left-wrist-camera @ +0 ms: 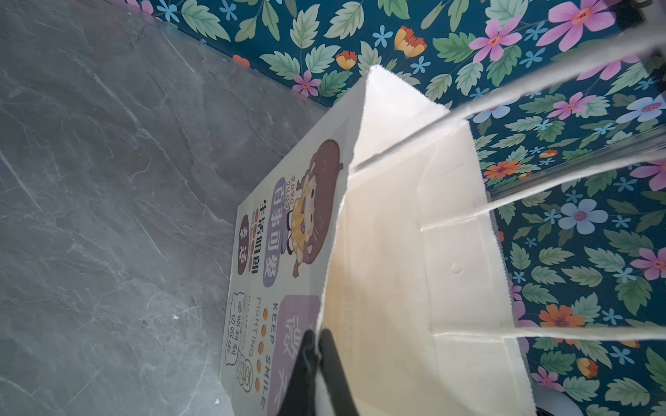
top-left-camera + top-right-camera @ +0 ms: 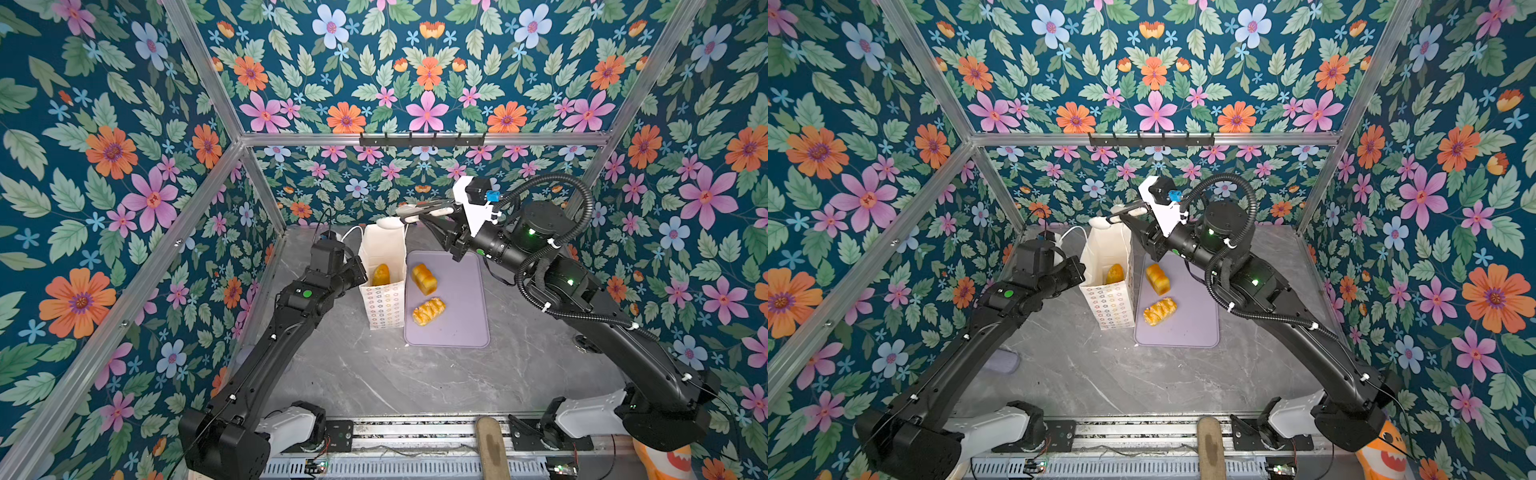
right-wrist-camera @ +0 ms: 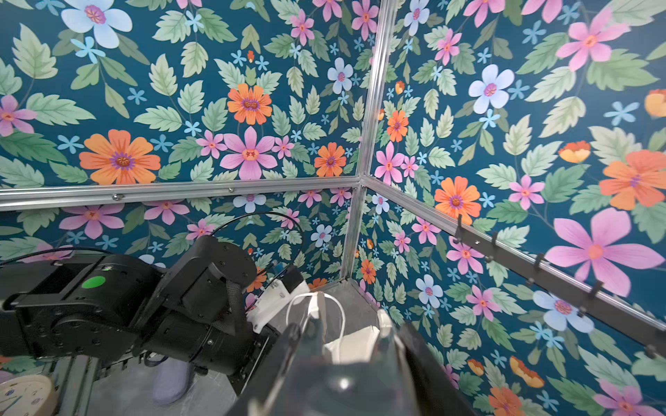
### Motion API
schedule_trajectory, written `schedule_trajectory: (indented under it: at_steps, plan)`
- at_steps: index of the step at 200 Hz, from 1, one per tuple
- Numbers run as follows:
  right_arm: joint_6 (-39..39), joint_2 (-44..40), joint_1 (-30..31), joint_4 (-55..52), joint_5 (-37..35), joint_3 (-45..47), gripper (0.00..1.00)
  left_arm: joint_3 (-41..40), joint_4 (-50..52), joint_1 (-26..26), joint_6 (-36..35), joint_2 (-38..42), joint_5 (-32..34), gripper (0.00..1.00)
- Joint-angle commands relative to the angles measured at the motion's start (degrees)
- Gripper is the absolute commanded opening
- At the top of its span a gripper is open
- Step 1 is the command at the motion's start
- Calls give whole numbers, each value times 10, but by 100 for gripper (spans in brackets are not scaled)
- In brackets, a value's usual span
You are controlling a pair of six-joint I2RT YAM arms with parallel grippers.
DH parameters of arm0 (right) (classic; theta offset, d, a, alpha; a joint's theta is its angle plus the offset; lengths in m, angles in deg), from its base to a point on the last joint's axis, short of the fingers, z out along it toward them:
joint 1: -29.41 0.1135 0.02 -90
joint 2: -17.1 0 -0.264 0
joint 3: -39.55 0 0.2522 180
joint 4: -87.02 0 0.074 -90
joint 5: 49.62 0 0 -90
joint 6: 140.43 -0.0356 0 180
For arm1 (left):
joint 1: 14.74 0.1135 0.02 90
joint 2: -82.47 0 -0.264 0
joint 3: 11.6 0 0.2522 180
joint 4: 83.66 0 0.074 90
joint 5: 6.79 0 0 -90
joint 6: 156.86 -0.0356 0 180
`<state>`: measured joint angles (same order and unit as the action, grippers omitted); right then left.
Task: Pack bread into a paper bag
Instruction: Pick up the bread from the tray.
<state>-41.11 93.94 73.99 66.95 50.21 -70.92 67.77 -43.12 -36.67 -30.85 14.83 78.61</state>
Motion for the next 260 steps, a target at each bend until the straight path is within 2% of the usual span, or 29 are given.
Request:
schedule_trajectory:
  at_steps: [1, 29, 71, 109, 148, 179, 222, 260]
  plan:
    - [-4, -26, -21, 32, -9, 18, 44, 0, -2, 0, -2, 0, -4, 5]
    - [-4, -58, -62, 27, -27, 53, 44, 2, -2, 0, -2, -2, -3, 5]
    - [-35, -96, -157, 20, -31, 118, 44, 0, -2, 0, -1, -2, -1, 5]
    - [-45, -98, -228, 19, -28, 187, 44, 3, 0, 0, -1, -2, 0, 5]
    - [-17, -59, -227, 26, -25, 224, 42, 9, 1, 0, -1, -8, 2, 4]
    - [24, 10, -189, 4, -55, 218, 41, 11, 0, 0, -2, -4, 5, 5]
    - [22, 76, -164, 45, -26, 220, 43, 10, 2, 0, -1, -4, 2, 4]
    - [23, 125, -145, 29, -45, 194, 46, 13, 2, 0, -1, -2, 4, 5]
